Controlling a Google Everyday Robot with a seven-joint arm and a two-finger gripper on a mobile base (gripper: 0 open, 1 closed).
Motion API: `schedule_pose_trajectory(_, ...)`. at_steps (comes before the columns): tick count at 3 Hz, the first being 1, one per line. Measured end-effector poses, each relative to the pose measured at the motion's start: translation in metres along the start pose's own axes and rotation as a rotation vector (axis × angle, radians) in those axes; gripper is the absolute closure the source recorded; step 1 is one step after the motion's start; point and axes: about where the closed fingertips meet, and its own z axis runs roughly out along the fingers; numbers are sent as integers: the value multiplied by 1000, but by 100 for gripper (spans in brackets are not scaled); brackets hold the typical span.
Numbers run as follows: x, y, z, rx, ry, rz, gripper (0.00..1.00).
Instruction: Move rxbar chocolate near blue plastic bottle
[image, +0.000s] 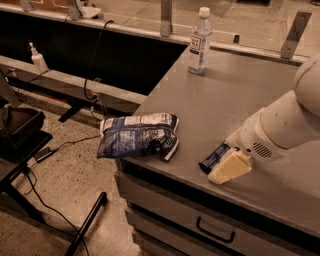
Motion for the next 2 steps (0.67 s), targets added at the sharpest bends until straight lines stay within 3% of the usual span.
schedule_pose_trajectory(1, -5, 3, 2, -1, 11, -11, 61)
schedule_pose_trajectory(2, -6, 3, 0, -1, 11, -11, 92)
